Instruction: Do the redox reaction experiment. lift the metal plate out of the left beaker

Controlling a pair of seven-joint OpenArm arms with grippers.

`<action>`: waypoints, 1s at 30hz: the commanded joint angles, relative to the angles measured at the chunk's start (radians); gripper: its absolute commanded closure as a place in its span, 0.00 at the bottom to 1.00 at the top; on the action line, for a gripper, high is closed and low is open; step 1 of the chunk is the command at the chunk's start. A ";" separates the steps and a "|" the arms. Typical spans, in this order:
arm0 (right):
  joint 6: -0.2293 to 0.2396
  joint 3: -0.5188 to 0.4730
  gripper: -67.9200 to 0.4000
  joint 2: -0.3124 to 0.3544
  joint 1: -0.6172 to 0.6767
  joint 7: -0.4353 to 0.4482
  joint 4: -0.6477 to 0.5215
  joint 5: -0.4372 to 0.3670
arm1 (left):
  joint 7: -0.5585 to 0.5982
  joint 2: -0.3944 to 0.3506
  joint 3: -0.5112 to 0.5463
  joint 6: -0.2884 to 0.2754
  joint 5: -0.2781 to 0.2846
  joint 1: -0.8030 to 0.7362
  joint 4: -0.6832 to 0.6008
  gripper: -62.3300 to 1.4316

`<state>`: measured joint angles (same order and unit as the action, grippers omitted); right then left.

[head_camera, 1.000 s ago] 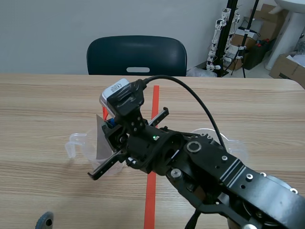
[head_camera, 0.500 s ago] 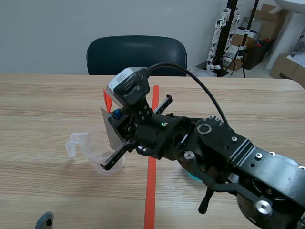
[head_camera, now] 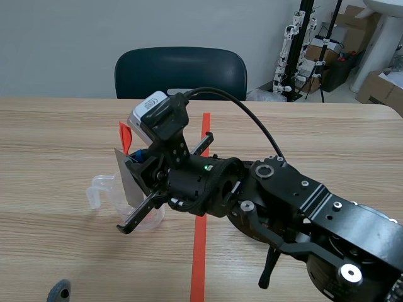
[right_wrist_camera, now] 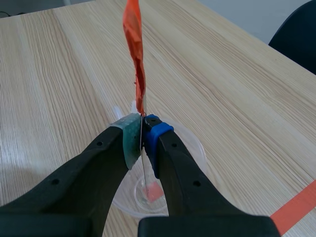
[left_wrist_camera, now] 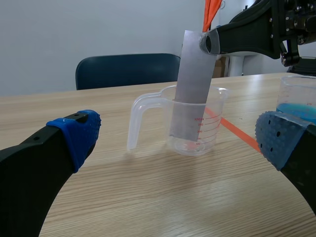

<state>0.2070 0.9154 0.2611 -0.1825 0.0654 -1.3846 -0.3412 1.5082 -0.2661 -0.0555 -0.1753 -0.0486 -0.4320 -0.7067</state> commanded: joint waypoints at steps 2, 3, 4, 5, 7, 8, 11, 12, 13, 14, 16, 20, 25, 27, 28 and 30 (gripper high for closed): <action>0.005 -0.004 0.98 0.018 -0.020 0.019 -0.010 -0.003 | 0.046 0.002 0.005 0.002 0.007 0.003 -0.007 0.00; 0.008 -0.004 0.98 0.022 -0.023 0.019 -0.010 -0.003 | 0.046 0.002 0.005 0.002 0.007 0.003 -0.007 0.00; 0.024 -0.004 0.98 0.028 -0.027 0.019 -0.010 -0.004 | 0.046 0.002 0.005 0.002 0.007 0.003 -0.007 0.00; 0.037 -0.001 0.99 0.033 -0.035 0.019 -0.010 -0.008 | 0.046 0.002 0.005 0.002 0.007 0.003 -0.007 0.00; 0.042 0.006 0.98 0.042 -0.048 0.019 -0.010 -0.011 | 0.046 0.002 0.005 0.002 0.007 0.003 -0.007 0.00; 0.042 0.010 0.98 0.048 -0.054 0.019 -0.010 -0.012 | 0.046 0.002 0.005 0.002 0.007 0.003 -0.007 0.00; 0.051 0.010 0.98 0.064 -0.072 0.019 -0.013 -0.044 | 0.046 0.002 0.005 0.002 0.007 0.003 -0.007 0.00; 0.055 0.010 0.98 0.070 -0.080 0.018 -0.018 -0.059 | 0.046 0.002 0.005 0.002 0.007 0.003 -0.007 0.00; 0.056 0.010 0.98 0.077 -0.087 0.018 -0.024 -0.068 | 0.046 0.002 0.005 0.002 0.007 0.003 -0.007 0.00; 0.056 0.010 0.98 0.083 -0.095 0.018 -0.034 -0.074 | 0.046 0.002 0.005 0.002 0.007 0.003 -0.007 0.00; 0.057 0.011 0.98 0.095 -0.110 0.011 -0.057 -0.088 | 0.046 0.002 0.005 0.002 0.007 0.003 -0.007 0.00; 0.100 0.019 0.98 0.108 -0.142 -0.029 -0.097 -0.144 | 0.046 0.002 0.005 0.002 0.007 0.003 -0.007 0.00; 0.109 0.045 0.99 0.122 -0.176 -0.087 -0.123 -0.194 | 0.046 0.002 0.005 0.002 0.007 0.003 -0.007 0.00; 0.130 0.054 0.98 0.130 -0.188 -0.098 -0.129 -0.211 | 0.046 0.002 0.005 0.002 0.007 0.003 -0.007 0.00; 0.136 0.057 0.99 0.135 -0.195 -0.107 -0.132 -0.222 | 0.046 0.002 0.005 0.002 0.006 0.003 -0.007 0.00; 0.139 0.067 0.98 0.148 -0.207 -0.126 -0.143 -0.240 | 0.046 0.002 0.005 0.002 0.007 0.003 -0.007 0.00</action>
<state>0.3515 0.9844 0.3973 -0.3603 -0.0753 -1.4956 -0.5701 1.5082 -0.2657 -0.0555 -0.1753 -0.0486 -0.4320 -0.7067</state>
